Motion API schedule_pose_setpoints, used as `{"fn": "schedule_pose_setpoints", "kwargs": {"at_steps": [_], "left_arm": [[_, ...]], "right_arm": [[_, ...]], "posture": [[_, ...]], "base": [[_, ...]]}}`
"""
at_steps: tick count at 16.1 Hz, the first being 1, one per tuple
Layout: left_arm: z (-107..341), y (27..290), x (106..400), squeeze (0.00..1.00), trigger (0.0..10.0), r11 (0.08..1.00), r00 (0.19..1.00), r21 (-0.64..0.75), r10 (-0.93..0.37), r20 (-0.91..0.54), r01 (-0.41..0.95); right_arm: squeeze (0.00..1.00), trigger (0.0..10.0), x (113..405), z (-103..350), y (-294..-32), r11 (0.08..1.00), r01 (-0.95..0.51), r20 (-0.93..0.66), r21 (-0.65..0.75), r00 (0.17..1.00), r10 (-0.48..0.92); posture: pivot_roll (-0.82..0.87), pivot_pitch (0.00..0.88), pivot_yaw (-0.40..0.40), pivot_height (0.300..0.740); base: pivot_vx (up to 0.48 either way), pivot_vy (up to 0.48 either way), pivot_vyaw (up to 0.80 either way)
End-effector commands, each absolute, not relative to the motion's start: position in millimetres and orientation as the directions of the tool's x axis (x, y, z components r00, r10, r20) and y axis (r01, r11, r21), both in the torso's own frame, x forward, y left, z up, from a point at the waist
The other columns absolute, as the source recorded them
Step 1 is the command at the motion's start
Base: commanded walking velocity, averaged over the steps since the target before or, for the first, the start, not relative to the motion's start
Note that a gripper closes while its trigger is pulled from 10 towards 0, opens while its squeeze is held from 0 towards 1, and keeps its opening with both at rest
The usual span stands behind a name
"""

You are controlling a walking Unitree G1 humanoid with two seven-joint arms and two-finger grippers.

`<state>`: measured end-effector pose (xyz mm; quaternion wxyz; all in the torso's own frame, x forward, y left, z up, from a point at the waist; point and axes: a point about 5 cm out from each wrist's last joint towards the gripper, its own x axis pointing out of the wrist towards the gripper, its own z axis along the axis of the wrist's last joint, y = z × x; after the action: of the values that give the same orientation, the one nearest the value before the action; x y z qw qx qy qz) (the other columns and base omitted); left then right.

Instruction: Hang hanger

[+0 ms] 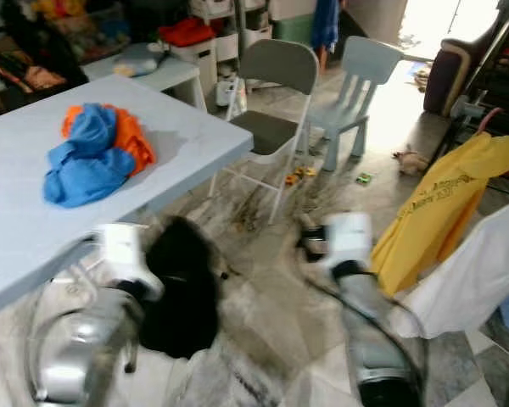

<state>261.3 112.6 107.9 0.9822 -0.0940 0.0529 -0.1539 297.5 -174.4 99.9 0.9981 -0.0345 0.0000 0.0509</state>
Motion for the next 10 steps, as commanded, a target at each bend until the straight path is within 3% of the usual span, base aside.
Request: {"fn": "schedule_pose_setpoints", "kwargs": {"at_steps": [1,10], "left_arm": [[111.7,123.8,261.7,0.0,10.0,0.946,0.955,-0.176,-0.288,-0.065,0.273],[107.4,118.4,258.6,0.0,10.0,0.931,0.937,-0.18,-0.337,-0.094,0.317]], "right_arm": [[0.0,10.0,299.6,103.4,-161.0,0.989,-0.139,0.012,-0.055,0.99,0.14],[0.0,10.0,299.1,100.9,-159.7,0.989,-0.135,0.003,-0.054,0.991,0.135]], "posture": [[-0.07,0.0,0.035,0.74],[-0.07,0.0,0.035,0.74]], "base": [[0.326,0.24,-0.8],[0.328,0.214,-0.8]]}}
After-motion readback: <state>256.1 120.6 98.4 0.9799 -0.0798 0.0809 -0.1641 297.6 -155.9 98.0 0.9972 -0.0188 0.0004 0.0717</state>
